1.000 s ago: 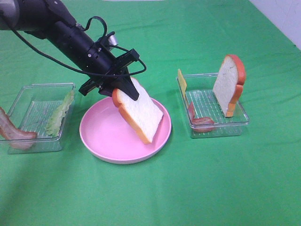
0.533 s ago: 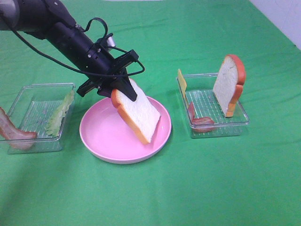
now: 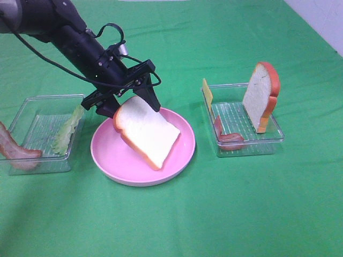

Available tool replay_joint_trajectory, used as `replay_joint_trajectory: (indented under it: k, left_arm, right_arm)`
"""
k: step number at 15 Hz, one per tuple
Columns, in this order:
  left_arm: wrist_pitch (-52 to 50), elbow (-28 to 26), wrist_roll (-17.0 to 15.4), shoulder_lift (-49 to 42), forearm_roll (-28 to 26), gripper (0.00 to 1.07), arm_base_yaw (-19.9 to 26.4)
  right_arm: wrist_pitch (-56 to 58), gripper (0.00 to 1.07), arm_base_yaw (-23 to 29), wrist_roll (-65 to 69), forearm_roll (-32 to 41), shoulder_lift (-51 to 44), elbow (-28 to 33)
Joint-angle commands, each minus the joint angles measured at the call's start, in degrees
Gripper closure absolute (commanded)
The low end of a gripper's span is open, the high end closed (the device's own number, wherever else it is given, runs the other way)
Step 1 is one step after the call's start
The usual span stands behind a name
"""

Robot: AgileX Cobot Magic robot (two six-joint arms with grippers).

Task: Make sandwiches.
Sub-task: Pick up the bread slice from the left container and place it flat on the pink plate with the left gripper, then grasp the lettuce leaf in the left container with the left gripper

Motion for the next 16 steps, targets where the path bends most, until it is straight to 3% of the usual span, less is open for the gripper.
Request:
replay_joint_trajectory:
  k: [1, 7, 10, 13, 16]
  left_arm:
    - [2.8, -4.3, -4.6, 0.2, 7.3, 0.29, -1.6]
    - [11.1, -19.4, -14.4, 0.2, 33.3, 0.29, -11.0]
    - [14.3, -22.1, -15.8, -1.3, 38.9, 0.29, -11.5]
    - [14.3, -21.8, -14.6, -6.1, 41.7, 0.29, -11.4]
    - [14.3, -16.4, -14.4, -12.3, 44.7, 0.29, -8.8]
  right_arm:
    - [-0.4, 0.12, -0.3, 0.2, 0.5, -1.8, 0.2]
    - [-0.4, 0.12, -0.3, 0.2, 0.5, -1.8, 0.2]
    - [-0.4, 0.12, -0.3, 0.2, 0.5, -1.8, 0.2]
    - [-0.5, 0.12, -0.3, 0.2, 0.5, -1.7, 0.2]
    - [-0.5, 0.12, -0.3, 0.2, 0.6, -1.7, 0.2]
